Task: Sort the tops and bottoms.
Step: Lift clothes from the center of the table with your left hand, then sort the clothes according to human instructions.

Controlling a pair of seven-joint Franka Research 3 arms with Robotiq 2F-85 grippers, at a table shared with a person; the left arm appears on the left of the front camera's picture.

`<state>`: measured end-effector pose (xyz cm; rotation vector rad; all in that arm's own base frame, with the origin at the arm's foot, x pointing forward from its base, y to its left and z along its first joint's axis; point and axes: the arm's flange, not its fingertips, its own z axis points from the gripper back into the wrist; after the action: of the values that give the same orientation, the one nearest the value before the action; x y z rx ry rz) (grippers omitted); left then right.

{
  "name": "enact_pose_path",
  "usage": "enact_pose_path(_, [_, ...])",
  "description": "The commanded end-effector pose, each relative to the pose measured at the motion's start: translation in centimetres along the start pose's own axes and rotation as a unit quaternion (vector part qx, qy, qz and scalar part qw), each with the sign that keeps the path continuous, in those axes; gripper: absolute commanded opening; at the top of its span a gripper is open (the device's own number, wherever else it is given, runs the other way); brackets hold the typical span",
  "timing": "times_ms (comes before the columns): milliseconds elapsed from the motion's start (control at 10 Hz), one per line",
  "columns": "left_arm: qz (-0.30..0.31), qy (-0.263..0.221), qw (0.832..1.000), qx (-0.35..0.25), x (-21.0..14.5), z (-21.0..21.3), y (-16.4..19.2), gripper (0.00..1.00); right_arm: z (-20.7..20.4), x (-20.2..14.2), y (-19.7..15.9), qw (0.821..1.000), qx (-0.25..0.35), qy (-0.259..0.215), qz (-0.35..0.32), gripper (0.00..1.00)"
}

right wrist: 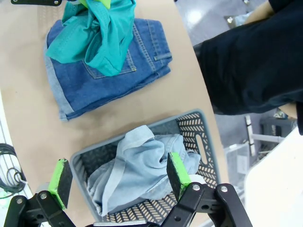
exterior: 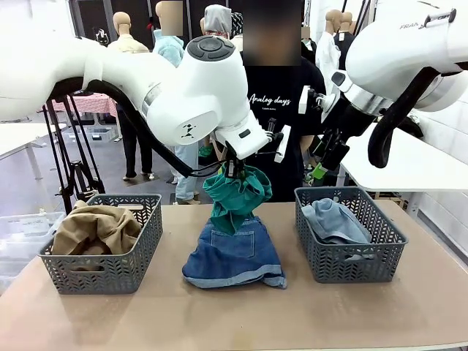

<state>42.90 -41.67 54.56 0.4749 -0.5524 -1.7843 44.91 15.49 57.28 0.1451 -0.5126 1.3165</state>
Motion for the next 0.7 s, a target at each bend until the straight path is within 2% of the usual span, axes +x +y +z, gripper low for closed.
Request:
enact_pose_path(0, [-0.008,-0.005,1.000,0.000,-0.23,0.54,0.23,0.00,-0.17,-0.08,0.09,1.000,0.003,-0.001,-0.005,1.00])
enact_pose_path(600, [-0.008,-0.005,1.000,0.000,-0.23,0.54,0.23,0.00,-0.17,-0.08,0.09,1.000,0.003,-0.001,-0.005,1.00])
